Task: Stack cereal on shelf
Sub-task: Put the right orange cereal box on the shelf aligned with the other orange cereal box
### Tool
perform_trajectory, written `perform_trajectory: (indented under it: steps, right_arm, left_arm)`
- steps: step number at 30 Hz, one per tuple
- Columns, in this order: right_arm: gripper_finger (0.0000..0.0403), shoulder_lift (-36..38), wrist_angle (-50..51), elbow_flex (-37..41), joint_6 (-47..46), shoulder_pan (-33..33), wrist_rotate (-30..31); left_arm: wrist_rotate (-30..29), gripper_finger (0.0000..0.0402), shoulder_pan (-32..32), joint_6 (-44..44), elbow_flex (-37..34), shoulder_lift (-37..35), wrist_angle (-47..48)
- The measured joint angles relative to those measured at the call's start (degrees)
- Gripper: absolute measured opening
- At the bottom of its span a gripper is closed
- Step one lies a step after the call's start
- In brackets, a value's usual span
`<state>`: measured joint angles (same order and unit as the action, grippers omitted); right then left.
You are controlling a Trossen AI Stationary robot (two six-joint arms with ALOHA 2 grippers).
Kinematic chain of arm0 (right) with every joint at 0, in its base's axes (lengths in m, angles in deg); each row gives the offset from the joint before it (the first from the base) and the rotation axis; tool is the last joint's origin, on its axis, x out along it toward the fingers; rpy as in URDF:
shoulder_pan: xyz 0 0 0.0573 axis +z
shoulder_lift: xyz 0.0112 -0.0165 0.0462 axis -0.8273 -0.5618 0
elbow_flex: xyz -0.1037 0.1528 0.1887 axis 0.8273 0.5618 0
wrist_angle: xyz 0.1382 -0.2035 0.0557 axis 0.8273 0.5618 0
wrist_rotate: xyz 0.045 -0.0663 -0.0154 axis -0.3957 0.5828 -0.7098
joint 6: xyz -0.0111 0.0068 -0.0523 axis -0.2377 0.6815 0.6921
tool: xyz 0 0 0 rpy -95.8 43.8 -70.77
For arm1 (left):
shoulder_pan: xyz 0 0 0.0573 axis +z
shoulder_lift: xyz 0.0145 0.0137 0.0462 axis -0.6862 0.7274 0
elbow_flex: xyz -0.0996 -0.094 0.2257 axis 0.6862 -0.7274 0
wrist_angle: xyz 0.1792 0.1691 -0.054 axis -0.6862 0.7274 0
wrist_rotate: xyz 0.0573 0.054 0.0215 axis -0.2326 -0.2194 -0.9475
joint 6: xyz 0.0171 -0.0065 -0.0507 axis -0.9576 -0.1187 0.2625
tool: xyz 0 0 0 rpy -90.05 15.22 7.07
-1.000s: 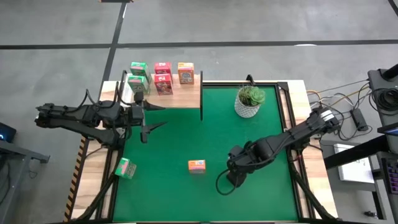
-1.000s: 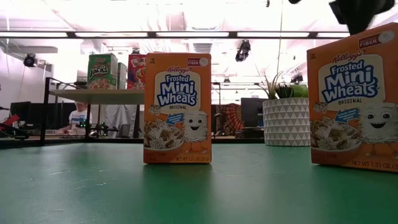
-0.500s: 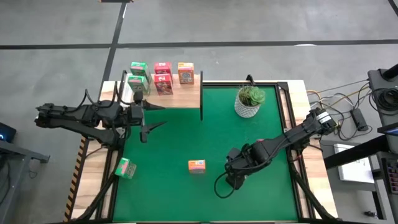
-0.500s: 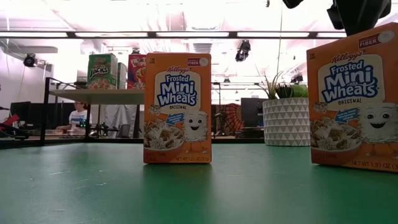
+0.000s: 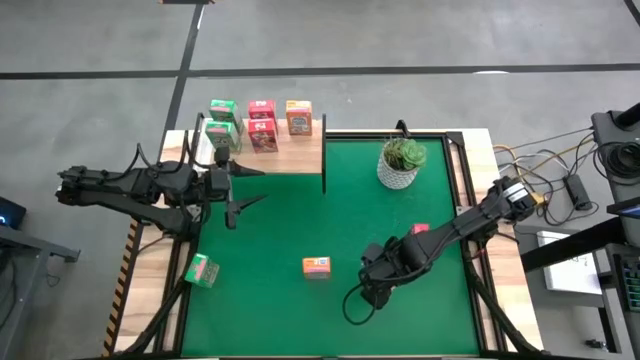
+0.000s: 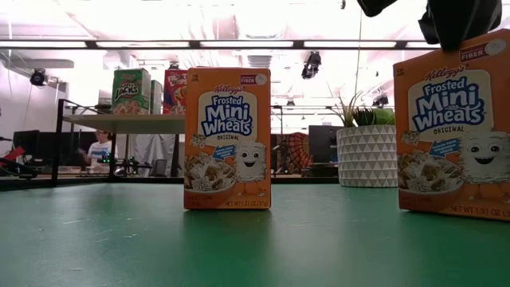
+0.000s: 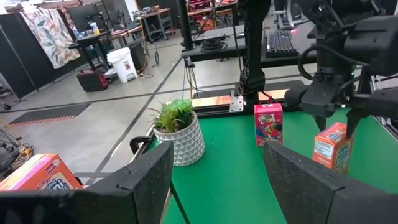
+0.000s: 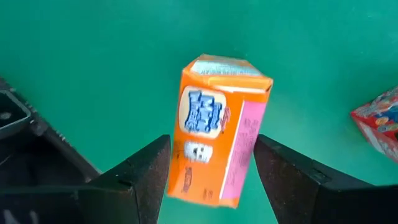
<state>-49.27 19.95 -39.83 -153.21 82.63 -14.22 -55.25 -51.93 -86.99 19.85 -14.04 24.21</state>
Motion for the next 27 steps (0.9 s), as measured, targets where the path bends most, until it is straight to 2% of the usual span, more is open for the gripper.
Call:
perform_trajectory:
  steps: [13, 22, 27]
  right_arm:
    - [0.0217, -1.9, -0.2, -0.3, 1.0, 0.5, 2.0]
    - [0.0164, -1.9, -0.2, -0.3, 1.0, 0.5, 2.1]
    - [0.0157, -1.7, -0.2, -0.3, 1.6, 0.5, 2.1]
  left_arm:
    - [0.0, 0.0233, 0.0, 0.0, 0.0, 0.0, 0.0]
    - [0.0, 0.0233, 0.0, 0.0, 0.0, 0.0, 0.0]
    - [0.0, 0.0233, 0.0, 0.0, 0.0, 0.0, 0.0]
